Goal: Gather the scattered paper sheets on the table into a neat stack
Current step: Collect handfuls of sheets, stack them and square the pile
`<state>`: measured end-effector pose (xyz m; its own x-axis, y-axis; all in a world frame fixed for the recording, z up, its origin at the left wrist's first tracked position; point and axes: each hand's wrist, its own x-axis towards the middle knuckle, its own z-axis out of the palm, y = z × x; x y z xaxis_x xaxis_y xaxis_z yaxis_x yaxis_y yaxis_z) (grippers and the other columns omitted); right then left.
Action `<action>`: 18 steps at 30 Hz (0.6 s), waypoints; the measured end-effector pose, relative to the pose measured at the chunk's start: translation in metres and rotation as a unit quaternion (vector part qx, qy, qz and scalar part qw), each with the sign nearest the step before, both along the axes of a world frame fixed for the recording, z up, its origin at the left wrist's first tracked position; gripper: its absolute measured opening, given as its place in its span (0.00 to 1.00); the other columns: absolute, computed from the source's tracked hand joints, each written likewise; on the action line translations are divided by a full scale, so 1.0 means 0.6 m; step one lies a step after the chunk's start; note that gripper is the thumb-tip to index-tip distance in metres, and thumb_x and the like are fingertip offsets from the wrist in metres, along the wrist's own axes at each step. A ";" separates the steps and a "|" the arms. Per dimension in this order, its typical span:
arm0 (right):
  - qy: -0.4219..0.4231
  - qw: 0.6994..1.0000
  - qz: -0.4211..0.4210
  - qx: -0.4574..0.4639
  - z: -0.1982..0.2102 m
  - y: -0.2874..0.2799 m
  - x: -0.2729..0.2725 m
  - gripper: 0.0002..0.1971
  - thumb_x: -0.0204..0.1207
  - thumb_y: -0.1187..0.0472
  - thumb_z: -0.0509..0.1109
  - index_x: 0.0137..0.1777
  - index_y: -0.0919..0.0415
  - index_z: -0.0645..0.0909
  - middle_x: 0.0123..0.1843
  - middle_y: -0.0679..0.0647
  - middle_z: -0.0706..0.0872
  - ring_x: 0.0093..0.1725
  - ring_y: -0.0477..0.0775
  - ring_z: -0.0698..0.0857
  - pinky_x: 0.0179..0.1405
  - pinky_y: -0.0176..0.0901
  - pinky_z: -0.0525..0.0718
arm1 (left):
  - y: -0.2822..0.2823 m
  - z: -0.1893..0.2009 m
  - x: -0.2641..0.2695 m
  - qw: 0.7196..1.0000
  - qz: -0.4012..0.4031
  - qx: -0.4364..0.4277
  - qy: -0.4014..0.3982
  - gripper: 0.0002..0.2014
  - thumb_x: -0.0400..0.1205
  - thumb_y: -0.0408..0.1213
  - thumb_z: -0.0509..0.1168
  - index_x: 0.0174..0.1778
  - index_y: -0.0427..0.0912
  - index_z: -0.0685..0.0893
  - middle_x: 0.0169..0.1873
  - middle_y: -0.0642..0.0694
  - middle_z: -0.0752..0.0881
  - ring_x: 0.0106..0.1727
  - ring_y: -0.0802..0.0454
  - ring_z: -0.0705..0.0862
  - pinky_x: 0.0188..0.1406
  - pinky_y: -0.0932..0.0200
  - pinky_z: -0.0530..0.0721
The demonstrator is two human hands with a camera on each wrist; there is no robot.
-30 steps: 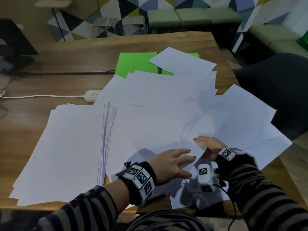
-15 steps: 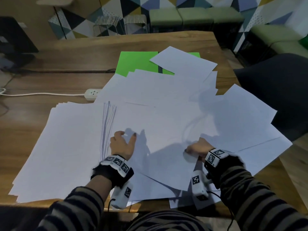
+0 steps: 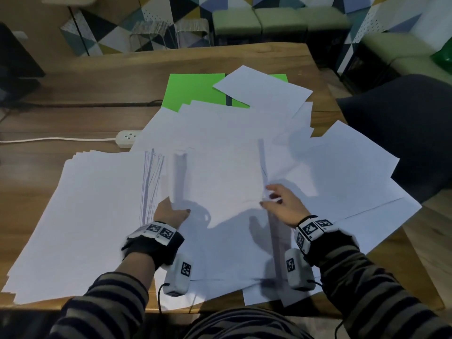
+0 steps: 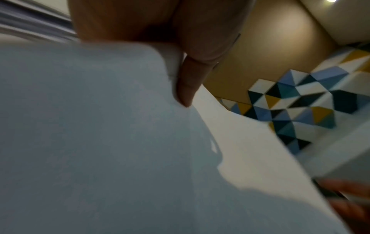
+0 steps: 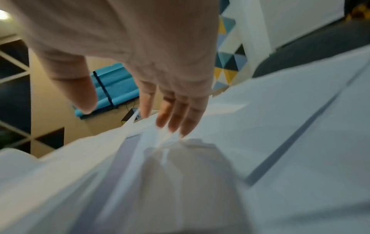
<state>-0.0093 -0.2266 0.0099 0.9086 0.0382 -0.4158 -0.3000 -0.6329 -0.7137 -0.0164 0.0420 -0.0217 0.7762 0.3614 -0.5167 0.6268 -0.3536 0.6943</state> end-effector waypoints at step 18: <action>0.007 0.913 0.180 -0.366 -0.031 0.000 0.001 0.25 0.76 0.60 0.62 0.73 0.55 0.62 0.72 0.64 0.72 0.67 0.67 0.76 0.62 0.54 0.78 | 0.085 0.032 0.026 0.996 0.030 0.077 -0.012 0.16 0.69 0.25 0.68 0.53 0.34 0.83 0.49 0.36 0.87 0.49 0.36 0.86 0.52 0.44 0.86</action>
